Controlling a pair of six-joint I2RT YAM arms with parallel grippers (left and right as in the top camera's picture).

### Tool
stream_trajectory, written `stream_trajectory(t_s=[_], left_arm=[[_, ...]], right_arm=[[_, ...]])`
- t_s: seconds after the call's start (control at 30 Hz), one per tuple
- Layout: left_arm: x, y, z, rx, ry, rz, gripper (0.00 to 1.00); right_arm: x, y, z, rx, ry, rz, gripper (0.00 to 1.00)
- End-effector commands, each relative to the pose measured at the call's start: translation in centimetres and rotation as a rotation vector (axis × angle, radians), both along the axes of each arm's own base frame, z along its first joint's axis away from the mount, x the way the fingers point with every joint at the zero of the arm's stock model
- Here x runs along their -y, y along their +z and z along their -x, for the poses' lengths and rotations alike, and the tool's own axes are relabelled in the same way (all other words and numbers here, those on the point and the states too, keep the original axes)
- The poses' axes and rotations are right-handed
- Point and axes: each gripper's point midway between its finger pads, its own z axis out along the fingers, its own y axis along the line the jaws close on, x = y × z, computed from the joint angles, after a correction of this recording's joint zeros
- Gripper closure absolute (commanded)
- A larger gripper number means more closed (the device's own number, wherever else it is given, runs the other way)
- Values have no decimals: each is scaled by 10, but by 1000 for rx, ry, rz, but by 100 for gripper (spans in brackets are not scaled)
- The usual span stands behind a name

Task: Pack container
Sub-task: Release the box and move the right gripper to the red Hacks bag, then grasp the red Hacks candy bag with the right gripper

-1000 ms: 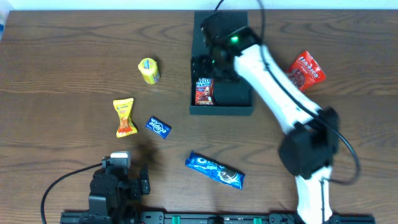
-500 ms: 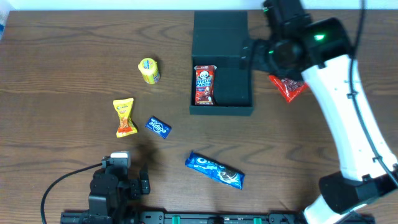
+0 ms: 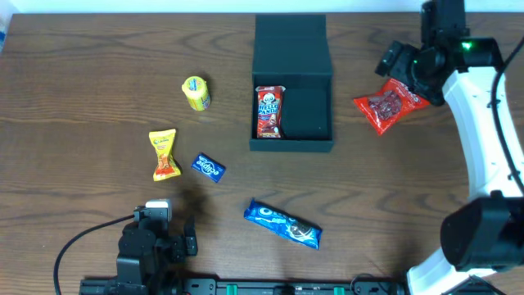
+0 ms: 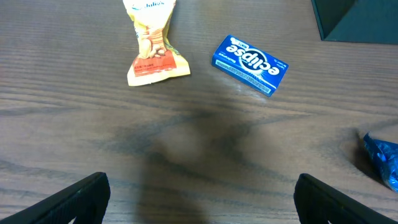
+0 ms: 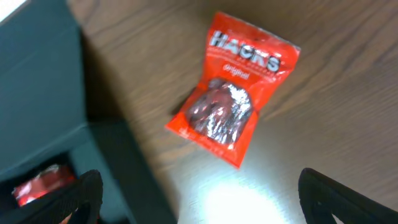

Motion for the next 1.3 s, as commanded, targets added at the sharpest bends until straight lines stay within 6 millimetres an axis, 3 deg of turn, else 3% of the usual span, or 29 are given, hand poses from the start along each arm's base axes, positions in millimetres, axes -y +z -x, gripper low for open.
stream_trajectory(t_s=[0.0, 0.27, 0.57, 0.83, 1.27], left_arm=[[-1, -17, 6, -54, -6, -17, 5], [-1, -17, 6, -54, -6, -17, 5], [-1, -17, 6, -54, -6, -17, 5], [-1, -17, 6, -54, -6, -17, 5], [-1, -17, 6, -54, -6, -17, 5]], right_arm=[[10, -23, -2, -25, -99, -54, 1], [13, -82, -18, -99, -233, -108, 1], [11, -141, -28, -175, -239, -109, 1], [7, -160, -33, -191, -230, -123, 1], [6, -177, -17, -273, -234, -113, 1]])
